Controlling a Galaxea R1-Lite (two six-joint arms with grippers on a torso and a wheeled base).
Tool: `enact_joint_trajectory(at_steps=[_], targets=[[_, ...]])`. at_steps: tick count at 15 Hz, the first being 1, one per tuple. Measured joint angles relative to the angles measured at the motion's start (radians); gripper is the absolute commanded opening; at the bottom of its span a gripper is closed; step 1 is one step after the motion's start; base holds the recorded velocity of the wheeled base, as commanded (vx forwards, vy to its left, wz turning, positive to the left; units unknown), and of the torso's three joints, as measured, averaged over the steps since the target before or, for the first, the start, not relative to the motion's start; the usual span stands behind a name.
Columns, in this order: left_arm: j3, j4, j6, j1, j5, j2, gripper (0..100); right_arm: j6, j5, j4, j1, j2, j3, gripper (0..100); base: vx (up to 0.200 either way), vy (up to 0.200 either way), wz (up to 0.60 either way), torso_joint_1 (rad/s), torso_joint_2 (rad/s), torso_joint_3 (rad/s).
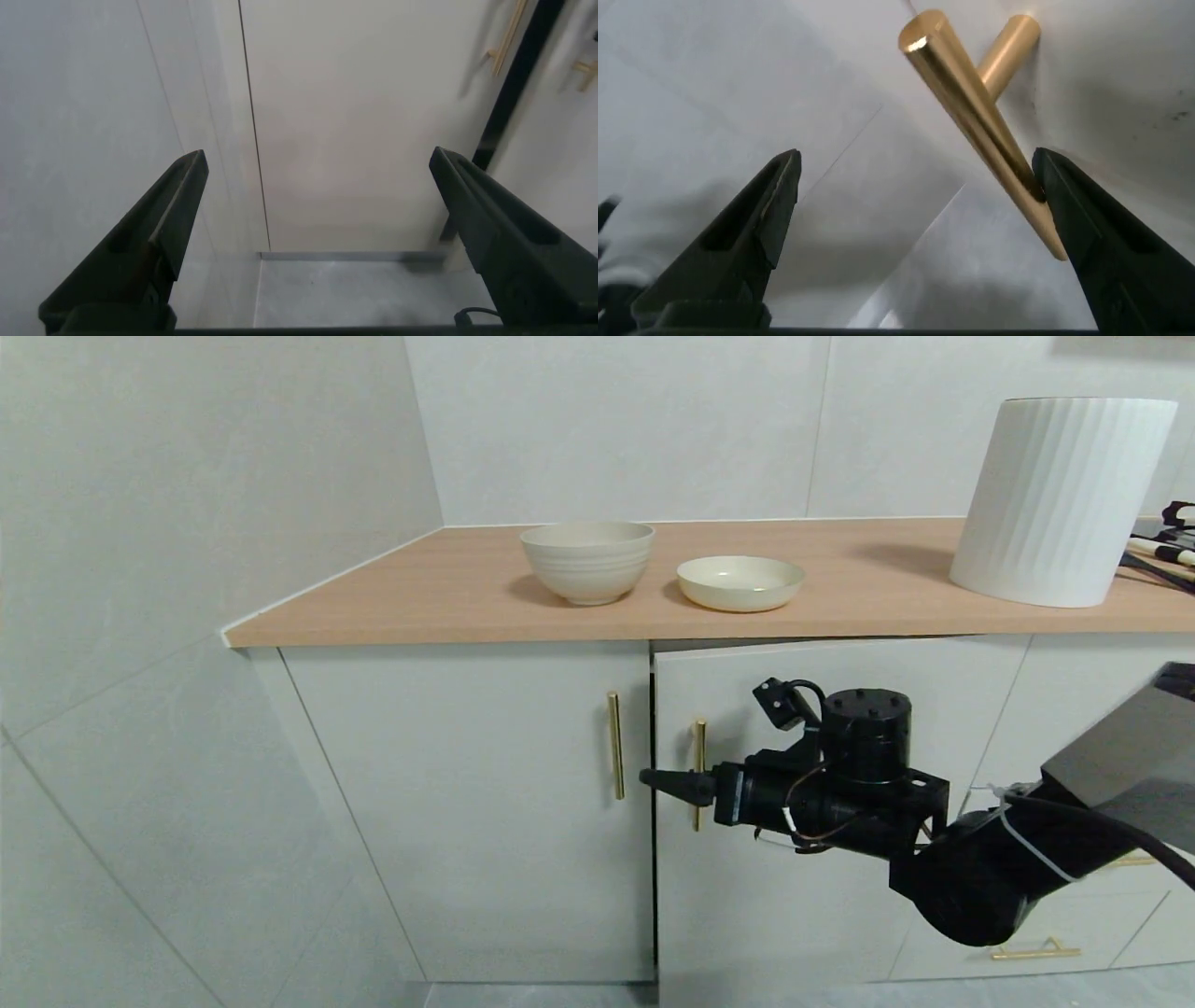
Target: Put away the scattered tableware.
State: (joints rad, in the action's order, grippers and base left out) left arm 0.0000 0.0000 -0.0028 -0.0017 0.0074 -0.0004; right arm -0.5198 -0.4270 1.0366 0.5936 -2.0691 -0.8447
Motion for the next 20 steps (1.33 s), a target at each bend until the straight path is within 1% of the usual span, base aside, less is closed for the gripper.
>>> enact_joint_trajectory(at_steps=[4,6,11,14,16,18,19,20], targets=[[0.0,0.0,0.0,0.0,0.0,0.0,100,0.0,-0.155,0.003,0.0,0.091,0.14,100,0.0,0.0,0.0,0.0,0.0,0.0],[0.0,0.0,0.0,0.0,0.0,0.0,100,0.001,-0.196,0.003,0.0,0.146,0.206,100,0.0,0.0,0.0,0.0,0.0,0.0],[0.0,0.0,0.0,0.0,0.0,0.0,100,0.003,-0.208,0.011,0.0,0.272,0.369,100,0.0,0.0,0.0,0.0,0.0,0.0],[0.0,0.0,0.0,0.0,0.0,0.0,100,0.003,-0.209,0.013,-0.003,0.333,0.42,100,0.0,0.0,0.0,0.0,0.0,0.0],[0.0,0.0,0.0,0.0,0.0,0.0,100,0.003,-0.209,0.013,-0.004,0.353,0.433,100,0.0,0.0,0.0,0.0,0.0,0.0],[0.0,0.0,0.028,0.0,0.0,0.0,100,0.003,-0.209,0.013,-0.004,0.36,0.436,100,0.0,0.0,0.0,0.0,0.0,0.0],[0.0,0.001,0.034,0.0,-0.001,0.0,100,0.003,-0.209,0.013,-0.004,0.361,0.438,100,0.0,0.0,0.0,0.0,0.0,0.0],[0.0,0.001,0.031,0.0,-0.001,0.0,100,0.003,-0.209,0.013,-0.004,0.361,0.44,100,0.0,0.0,0.0,0.0,0.0,0.0]])
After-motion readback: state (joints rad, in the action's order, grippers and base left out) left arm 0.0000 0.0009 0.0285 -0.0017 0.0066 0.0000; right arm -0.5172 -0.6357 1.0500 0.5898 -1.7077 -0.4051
